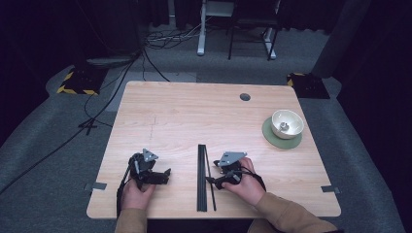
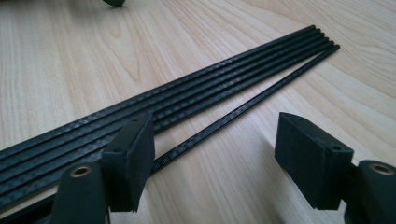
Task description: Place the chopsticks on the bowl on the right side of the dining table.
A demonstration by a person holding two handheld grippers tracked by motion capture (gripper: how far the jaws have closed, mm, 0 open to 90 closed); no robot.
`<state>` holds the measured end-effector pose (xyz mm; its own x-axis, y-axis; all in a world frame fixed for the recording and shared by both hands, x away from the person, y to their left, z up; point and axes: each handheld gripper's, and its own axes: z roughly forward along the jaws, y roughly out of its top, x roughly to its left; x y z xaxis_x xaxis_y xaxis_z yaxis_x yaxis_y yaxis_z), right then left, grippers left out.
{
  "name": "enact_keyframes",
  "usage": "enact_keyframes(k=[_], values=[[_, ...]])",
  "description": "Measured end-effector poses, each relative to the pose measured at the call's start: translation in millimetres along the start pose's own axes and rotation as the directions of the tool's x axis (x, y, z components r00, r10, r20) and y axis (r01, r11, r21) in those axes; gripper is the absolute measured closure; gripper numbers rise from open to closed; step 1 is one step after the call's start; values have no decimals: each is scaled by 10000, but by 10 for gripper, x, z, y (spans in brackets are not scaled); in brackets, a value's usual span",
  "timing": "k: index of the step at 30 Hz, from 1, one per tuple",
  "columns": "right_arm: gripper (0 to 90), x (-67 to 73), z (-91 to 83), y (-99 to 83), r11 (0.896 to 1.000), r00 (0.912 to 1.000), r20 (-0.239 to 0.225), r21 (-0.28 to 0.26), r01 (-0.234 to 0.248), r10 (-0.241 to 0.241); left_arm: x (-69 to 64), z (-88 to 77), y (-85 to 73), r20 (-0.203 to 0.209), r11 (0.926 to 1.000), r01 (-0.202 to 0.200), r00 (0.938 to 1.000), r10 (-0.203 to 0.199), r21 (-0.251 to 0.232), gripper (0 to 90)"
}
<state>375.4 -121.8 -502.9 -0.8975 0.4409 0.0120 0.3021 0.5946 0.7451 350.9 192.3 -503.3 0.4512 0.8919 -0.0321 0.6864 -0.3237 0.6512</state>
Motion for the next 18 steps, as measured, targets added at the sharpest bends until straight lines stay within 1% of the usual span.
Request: enact_keyframes(k=[1, 2, 3, 4, 5, 8, 9, 10, 11, 12, 13, 15, 16, 17, 18], values=[[291, -6, -6, -5, 10000, 10000, 46, -6, -76, 76, 0, 0, 0, -3, 10000, 0, 10000, 0, -2, 6], [292, -28, -15, -11, 10000, 9999, 127, -8, 59, -59, 0, 0, 0, -3, 10000, 0, 10000, 0, 0, 7], [293, -32, -23, -17, 9999, 9998, 126, -41, -159, 159, 0, 0, 0, -2, 10000, 6, 10000, -6, -3, 7], [293, -32, -23, -17, 9999, 9998, 126, -41, -159, 159, -1, 0, 0, -2, 10000, 7, 10000, -7, -3, 7], [295, -65, -42, -31, 10000, 9996, 277, 49, -19, 17, 1, 0, 0, -16, 10000, -9, 10000, 9, -5, 7], [299, -87, -54, -46, 10000, 9997, 257, -53, -52, 53, 0, 0, 0, -1, 10000, 3, 10000, -3, -2, 6], [302, -81, -68, -52, 9994, 9989, 327, -23, -342, 342, 0, 0, 0, -1, 10000, -3, 10000, 3, 0, 7], [309, -123, -93, -77, 9997, 9990, 391, -45, -223, 225, 0, 2, -1, 6, 10000, 2, 10000, -2, -27, 7], [309, -123, -93, -77, 9997, 9990, 391, -45, -223, 225, 0, 2, -1, 6, 10000, 2, 10000, -2, -27, 6], [310, -130, -109, -84, 9994, 9984, 443, 15, -348, 347, 0, 0, 0, -3, 10000, -2, 10000, 2, -2, 6], [322, -171, -141, -113, 9991, 9977, 531, -33, -432, 433, 0, 0, 0, -3, 10000, -5, 10000, 5, 1, 6], [326, -177, -148, -116, 9989, 9973, 555, -48, -472, 474, -1, 2, -1, -9, 10000, 0, 10000, 0, -23, 7], [332, -202, -172, -131, 9987, 9969, 599, -7, -516, 516, 0, 0, 0, -7, 10000, -2, 10000, 2, -7, 7], [344, -235, -195, -150, 9988, 9962, 715, -1, -499, 498, -1, 3, -2, 2, 10000, 6, 10000, -6, -46, 7], [350, -249, -209, -160, 9982, 9952, 782, 12, -599, 596, -1, 4, -2, -3, 10000, 7, 10000, -7, -55, 7]])
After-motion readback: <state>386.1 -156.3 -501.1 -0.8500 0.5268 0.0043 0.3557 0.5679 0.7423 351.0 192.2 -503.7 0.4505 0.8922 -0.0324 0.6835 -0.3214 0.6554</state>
